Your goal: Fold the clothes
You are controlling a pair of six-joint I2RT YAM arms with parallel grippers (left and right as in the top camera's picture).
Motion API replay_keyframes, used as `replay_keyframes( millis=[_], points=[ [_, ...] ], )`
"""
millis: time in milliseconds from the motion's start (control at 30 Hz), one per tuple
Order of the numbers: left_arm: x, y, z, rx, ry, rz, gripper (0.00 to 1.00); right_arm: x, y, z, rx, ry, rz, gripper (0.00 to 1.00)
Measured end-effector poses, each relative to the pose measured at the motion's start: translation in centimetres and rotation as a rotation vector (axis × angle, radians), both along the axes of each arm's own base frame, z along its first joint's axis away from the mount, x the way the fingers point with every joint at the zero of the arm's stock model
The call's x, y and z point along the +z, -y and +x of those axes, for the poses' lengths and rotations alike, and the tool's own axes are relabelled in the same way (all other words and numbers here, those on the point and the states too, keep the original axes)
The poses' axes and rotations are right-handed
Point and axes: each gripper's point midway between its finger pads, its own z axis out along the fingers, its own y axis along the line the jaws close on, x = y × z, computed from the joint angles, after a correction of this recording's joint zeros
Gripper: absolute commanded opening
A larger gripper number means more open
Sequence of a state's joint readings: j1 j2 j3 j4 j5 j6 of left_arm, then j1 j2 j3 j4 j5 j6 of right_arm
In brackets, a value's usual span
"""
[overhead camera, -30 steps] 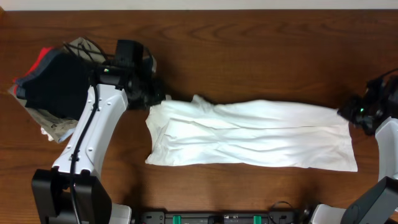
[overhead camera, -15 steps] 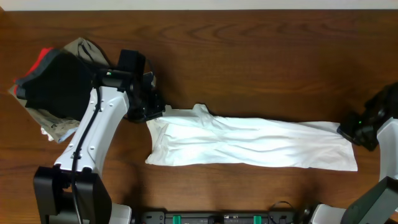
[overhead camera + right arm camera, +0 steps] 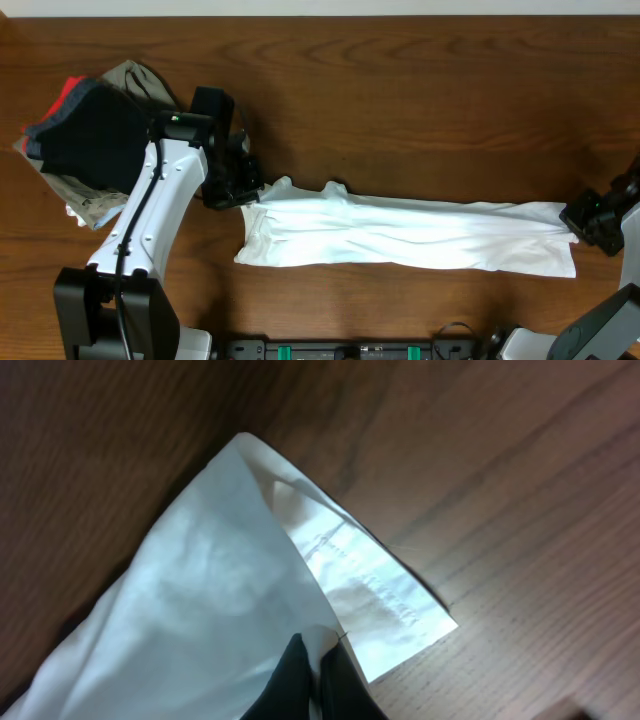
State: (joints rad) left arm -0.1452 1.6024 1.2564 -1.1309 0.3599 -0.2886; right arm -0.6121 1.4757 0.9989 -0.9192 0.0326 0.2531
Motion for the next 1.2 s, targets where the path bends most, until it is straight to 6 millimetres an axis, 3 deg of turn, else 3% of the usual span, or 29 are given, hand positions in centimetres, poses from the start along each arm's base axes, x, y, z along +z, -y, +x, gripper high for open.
replay_keyframes(
  millis=[233,633,1200],
  points=[
    [-0.4,-0.1,-0.6,0.0,-0.023,0.003,0.07,0.0,0.3,-0.7,-0.007,-0.032,-0.019,0.01],
    [-3.3,-0.4,-3.0,0.0,-0.103,0.015,0.06,-0.7,0.2,-1.3,-0.013,-0.057,-0.024,0.01],
    [-4.0,-0.6,-4.0,0.0,-0.134,0.019,0.07,-1.6,0.1,-1.8,-0.017,-0.07,-0.028,0.01]
  ],
)
